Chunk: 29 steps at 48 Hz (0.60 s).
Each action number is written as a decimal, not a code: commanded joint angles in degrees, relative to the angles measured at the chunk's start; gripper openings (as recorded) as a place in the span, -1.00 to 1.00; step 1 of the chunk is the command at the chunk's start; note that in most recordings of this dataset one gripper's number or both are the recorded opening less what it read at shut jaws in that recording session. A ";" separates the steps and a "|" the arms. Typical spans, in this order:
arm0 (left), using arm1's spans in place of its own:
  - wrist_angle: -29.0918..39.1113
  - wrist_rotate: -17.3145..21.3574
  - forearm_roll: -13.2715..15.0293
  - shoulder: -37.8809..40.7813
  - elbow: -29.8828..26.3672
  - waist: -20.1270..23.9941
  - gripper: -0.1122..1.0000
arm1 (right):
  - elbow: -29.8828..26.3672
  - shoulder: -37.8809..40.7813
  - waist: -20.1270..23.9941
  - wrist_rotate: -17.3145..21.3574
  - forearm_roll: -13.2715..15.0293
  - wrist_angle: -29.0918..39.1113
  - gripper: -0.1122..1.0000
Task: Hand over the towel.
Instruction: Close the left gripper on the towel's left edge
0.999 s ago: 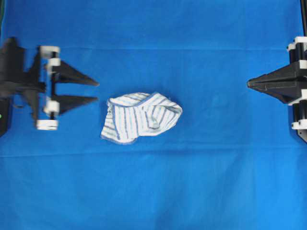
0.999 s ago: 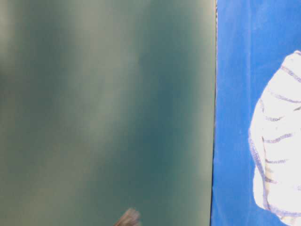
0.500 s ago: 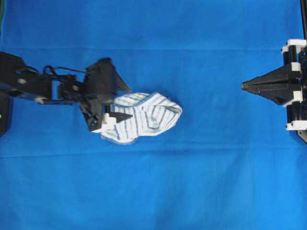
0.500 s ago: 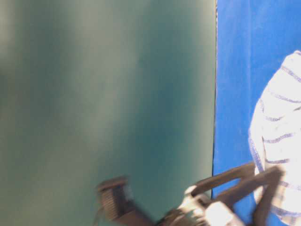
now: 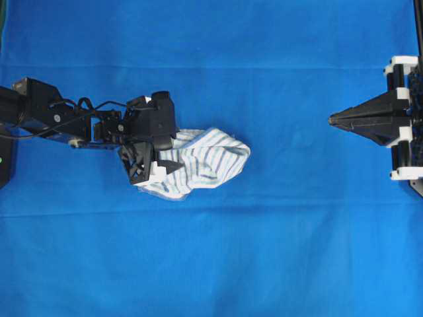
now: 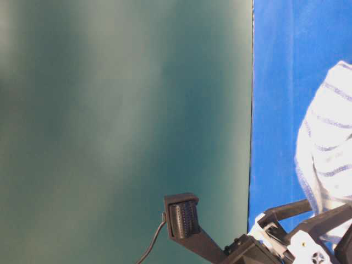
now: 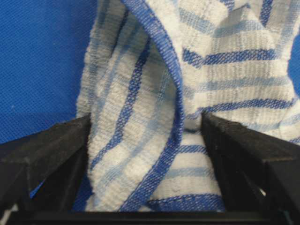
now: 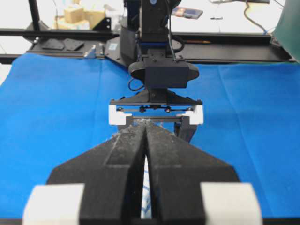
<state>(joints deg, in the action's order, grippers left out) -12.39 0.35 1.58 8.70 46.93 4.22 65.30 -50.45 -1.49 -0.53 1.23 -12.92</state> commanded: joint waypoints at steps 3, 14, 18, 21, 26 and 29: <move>2.90 1.05 -0.09 -1.93 -1.67 0.09 0.61 | -1.49 0.18 -0.09 -0.09 0.09 -0.18 -0.80; 4.48 2.99 -0.26 -6.33 -2.90 -0.09 -0.50 | -1.58 0.26 -0.09 -0.09 0.09 -0.18 -0.80; 4.75 3.08 -0.26 -8.96 -3.34 -0.09 -0.69 | -1.58 0.18 -0.09 -0.09 0.09 -0.18 -0.80; 4.92 2.99 -0.26 -11.95 -4.04 -0.09 -0.69 | -1.58 0.26 -0.09 -0.09 0.09 -0.09 -0.80; 5.19 3.08 -0.35 -16.44 -5.36 -0.26 -0.69 | -1.67 0.26 -0.09 -0.09 0.09 0.09 -0.80; 5.10 3.16 -0.35 -18.98 -6.24 -0.35 -0.69 | -1.67 0.18 -0.09 -0.09 0.09 0.18 -0.80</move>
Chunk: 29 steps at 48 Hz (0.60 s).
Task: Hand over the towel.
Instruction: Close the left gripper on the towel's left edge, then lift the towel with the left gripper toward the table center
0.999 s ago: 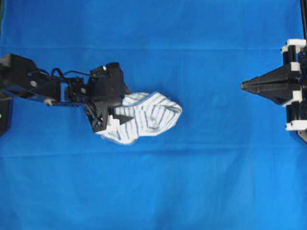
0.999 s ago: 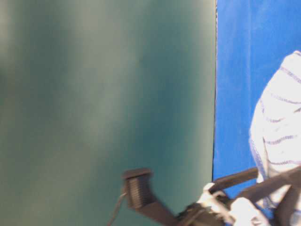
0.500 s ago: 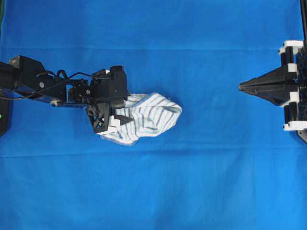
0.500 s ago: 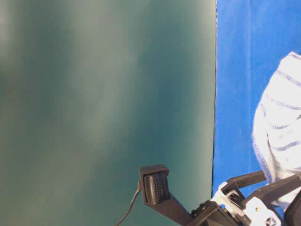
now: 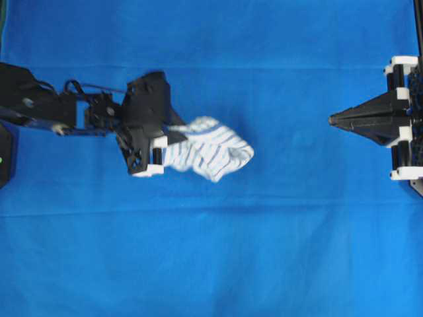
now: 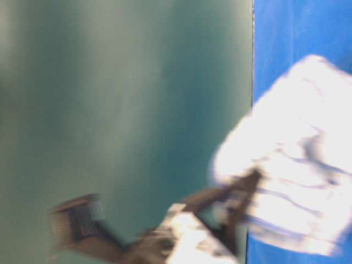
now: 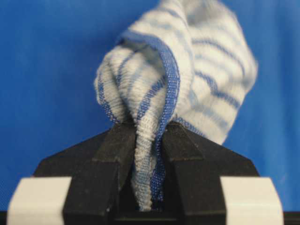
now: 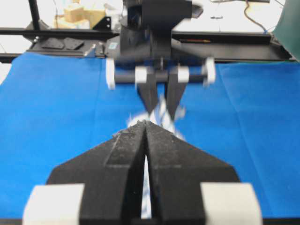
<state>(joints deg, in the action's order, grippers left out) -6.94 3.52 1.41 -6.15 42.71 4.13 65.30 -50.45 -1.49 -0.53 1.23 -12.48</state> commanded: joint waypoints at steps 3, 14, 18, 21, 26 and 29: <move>-0.70 0.00 -0.18 -6.77 -2.90 -0.26 -0.69 | -1.67 0.18 -0.09 -0.09 0.00 -0.26 -0.80; -3.52 0.18 -0.18 -12.83 -5.89 -0.26 -0.69 | -1.67 0.18 -0.09 -0.09 0.35 0.26 -0.80; -5.71 0.18 -0.09 -13.71 -6.15 -0.44 -0.69 | -1.67 0.18 -0.09 -0.09 0.35 0.35 -0.80; -7.29 0.18 -0.18 -13.89 -6.15 -0.53 -0.69 | -1.58 0.18 -0.09 -0.09 0.35 0.35 -0.80; -7.82 0.18 -0.18 -13.80 -6.15 -0.53 -0.69 | -1.58 0.26 -0.09 -0.09 0.35 0.35 -0.80; -7.82 0.18 -0.09 -13.80 -6.24 -0.53 -0.69 | -1.67 0.26 -0.09 -0.09 0.35 0.35 -0.80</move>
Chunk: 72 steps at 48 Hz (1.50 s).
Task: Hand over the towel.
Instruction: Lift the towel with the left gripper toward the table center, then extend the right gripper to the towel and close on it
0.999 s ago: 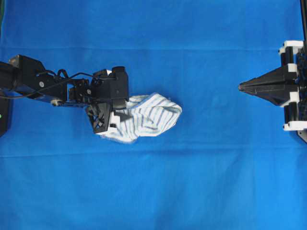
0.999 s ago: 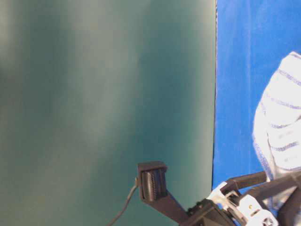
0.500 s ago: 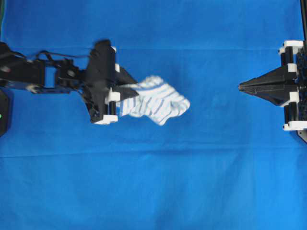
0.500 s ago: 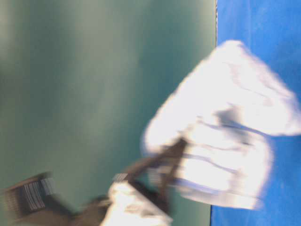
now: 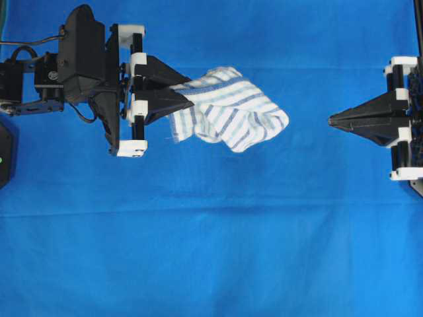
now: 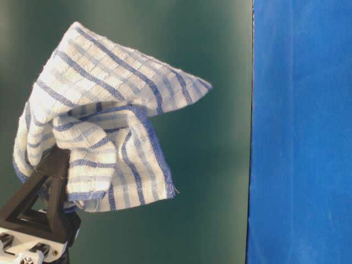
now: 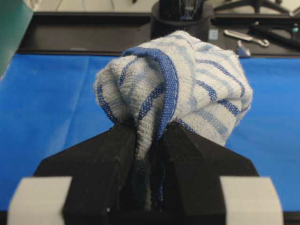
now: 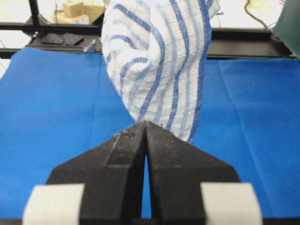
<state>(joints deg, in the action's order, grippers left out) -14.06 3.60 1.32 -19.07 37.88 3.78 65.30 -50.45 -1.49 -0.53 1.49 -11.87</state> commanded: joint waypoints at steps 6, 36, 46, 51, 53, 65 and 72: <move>-0.70 0.09 -0.09 -0.88 -1.32 -0.26 -0.69 | -1.67 0.26 -0.09 0.00 0.09 -0.09 -0.80; -0.70 0.00 0.00 -0.62 -1.49 -0.18 -0.69 | -10.28 17.31 -0.09 1.67 -0.88 -8.35 0.30; -0.70 0.00 -0.09 -0.62 -1.58 -0.26 -0.69 | -18.46 28.92 1.32 1.58 -0.62 -10.81 0.49; -0.70 0.00 -0.09 -0.62 -1.58 -0.35 -0.69 | -21.97 33.31 1.41 1.67 -0.62 -11.43 0.50; -0.70 0.00 -0.09 -0.62 -1.58 -0.44 -0.69 | -23.55 35.16 1.41 1.58 -0.62 -11.69 0.50; -0.97 0.00 -0.09 -0.62 -1.58 -0.70 -0.69 | -30.50 41.92 1.41 1.14 -0.62 -11.60 0.50; -1.05 0.00 -0.09 -0.62 -1.49 -0.88 -0.69 | -32.87 44.03 1.41 1.14 -0.62 -11.60 0.50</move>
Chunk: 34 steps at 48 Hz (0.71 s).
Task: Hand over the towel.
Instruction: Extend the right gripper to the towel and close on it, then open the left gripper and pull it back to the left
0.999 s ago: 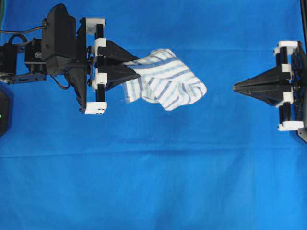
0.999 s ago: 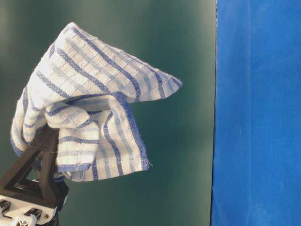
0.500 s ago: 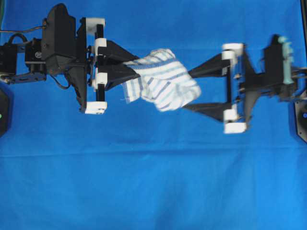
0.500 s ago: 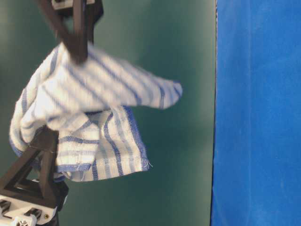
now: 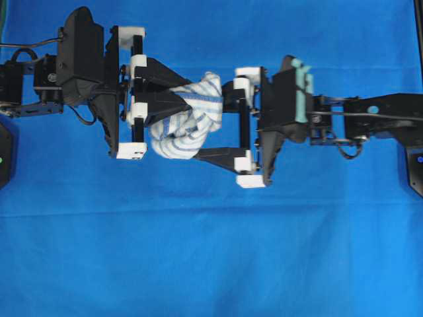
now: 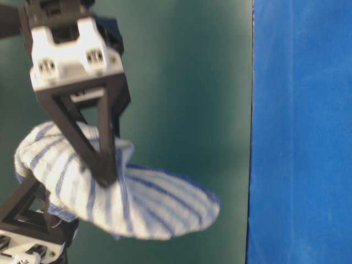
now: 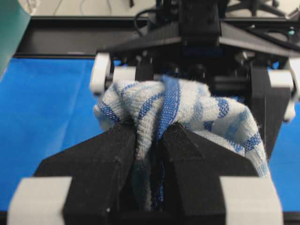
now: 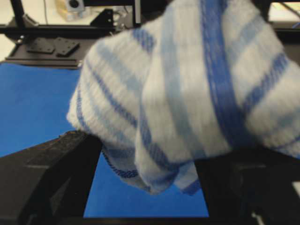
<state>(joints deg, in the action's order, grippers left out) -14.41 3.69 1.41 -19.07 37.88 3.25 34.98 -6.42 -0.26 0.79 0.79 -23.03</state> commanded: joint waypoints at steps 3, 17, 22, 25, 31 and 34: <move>-0.70 -0.09 -0.18 -0.62 -1.49 -0.44 -0.69 | -2.90 0.26 0.18 -0.18 0.09 -0.44 0.50; -1.05 0.00 -0.09 -0.35 -1.76 -1.23 -0.69 | -2.99 0.35 0.09 -0.35 0.09 0.18 0.35; -1.32 0.00 -0.09 0.00 -2.11 -1.41 -0.69 | -3.08 0.26 0.09 -0.35 0.18 0.79 -0.14; -1.32 0.00 -0.18 0.09 -2.20 -1.41 -0.69 | -2.99 0.26 0.18 -0.35 0.18 1.14 -0.44; -1.32 0.00 -0.18 0.18 -2.29 -1.41 -0.69 | -3.08 0.26 0.09 -0.35 0.09 2.02 -0.60; -1.32 0.00 -0.18 0.26 -2.29 -1.41 -0.69 | -3.08 0.26 0.09 -0.35 0.09 2.20 -0.60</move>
<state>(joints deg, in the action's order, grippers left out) -14.94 3.78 1.41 -18.46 37.18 1.76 33.66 -5.45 -0.35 0.53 0.88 -20.83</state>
